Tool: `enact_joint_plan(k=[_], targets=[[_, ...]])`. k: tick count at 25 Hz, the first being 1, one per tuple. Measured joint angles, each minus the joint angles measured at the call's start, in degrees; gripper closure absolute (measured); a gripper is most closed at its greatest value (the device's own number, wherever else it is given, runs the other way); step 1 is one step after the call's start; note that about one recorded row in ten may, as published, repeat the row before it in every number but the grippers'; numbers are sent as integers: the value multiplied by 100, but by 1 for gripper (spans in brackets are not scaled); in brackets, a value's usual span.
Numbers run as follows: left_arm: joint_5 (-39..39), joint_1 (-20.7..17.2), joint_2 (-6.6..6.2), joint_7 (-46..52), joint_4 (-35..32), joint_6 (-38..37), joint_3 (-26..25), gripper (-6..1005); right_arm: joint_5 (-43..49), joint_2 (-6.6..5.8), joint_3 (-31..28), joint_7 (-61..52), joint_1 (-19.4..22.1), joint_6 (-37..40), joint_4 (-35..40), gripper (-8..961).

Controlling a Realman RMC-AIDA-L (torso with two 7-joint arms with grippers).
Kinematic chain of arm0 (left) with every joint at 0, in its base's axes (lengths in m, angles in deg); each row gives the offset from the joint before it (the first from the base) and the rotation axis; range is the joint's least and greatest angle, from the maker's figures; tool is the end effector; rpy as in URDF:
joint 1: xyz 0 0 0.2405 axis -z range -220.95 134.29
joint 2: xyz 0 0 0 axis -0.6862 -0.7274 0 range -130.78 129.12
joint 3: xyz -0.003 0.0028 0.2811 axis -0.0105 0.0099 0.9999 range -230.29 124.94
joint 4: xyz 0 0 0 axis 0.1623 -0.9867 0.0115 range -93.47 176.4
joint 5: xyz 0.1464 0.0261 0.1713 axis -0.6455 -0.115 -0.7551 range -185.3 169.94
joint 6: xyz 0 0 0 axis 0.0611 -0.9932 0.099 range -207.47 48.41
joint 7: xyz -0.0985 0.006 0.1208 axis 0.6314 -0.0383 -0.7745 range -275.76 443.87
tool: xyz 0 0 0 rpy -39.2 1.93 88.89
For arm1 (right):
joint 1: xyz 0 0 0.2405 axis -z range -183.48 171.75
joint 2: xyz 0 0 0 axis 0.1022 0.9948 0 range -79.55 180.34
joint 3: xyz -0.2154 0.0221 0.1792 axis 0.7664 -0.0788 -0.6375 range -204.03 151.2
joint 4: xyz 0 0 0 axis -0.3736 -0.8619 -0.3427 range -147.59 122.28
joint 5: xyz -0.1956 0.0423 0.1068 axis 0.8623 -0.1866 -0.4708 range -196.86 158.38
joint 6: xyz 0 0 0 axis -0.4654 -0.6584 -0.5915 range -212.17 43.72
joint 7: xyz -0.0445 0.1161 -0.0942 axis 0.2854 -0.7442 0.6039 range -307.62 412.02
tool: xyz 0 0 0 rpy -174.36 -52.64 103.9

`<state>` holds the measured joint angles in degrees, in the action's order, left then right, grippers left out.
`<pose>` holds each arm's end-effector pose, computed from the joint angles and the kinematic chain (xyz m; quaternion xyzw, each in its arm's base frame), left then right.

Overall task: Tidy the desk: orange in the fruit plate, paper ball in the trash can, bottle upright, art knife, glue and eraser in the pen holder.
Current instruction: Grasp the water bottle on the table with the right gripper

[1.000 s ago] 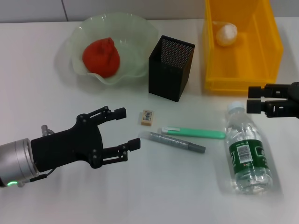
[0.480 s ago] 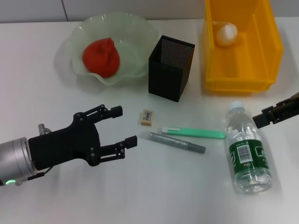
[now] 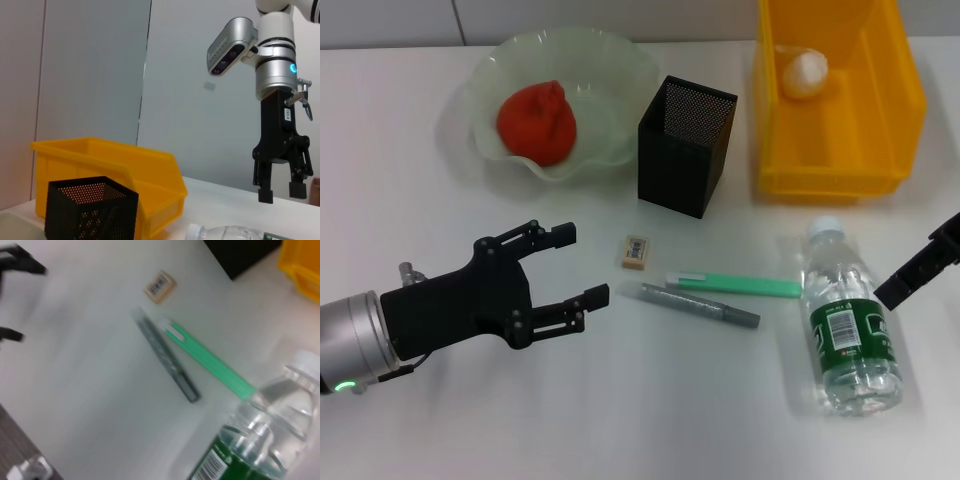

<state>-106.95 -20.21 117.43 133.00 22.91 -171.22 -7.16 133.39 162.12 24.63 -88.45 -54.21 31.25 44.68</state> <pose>-0.3159 0.2885 -0.0640 -0.9200 -0.1378 -0.3300 0.1602 0.2205 0.3874 0.0579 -0.8626 0.4690 -0.1895 0.0118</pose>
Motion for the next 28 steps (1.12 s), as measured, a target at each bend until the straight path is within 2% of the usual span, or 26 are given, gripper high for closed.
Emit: enact_joint_plan(k=[3,7,15,19,28], targets=[[2,0,1,-4,1,38,0,167,148,52,234,-192,-126,-28,-28,144],[6,-1,3,-8,2,105,0,167,340,217,565,-447,-222,-138,-34,144],[6,0,7,-38,2,162,2,167,1177,706,710,-765,-380,-281,39,144],[6,10,14,-59,2,166,5,167,1215,750,994,-1001,-412,-436,3,144],[5,-1,-2,-70,1,164,11,167,982,771,1050,-1145,-422,-613,-82,143]])
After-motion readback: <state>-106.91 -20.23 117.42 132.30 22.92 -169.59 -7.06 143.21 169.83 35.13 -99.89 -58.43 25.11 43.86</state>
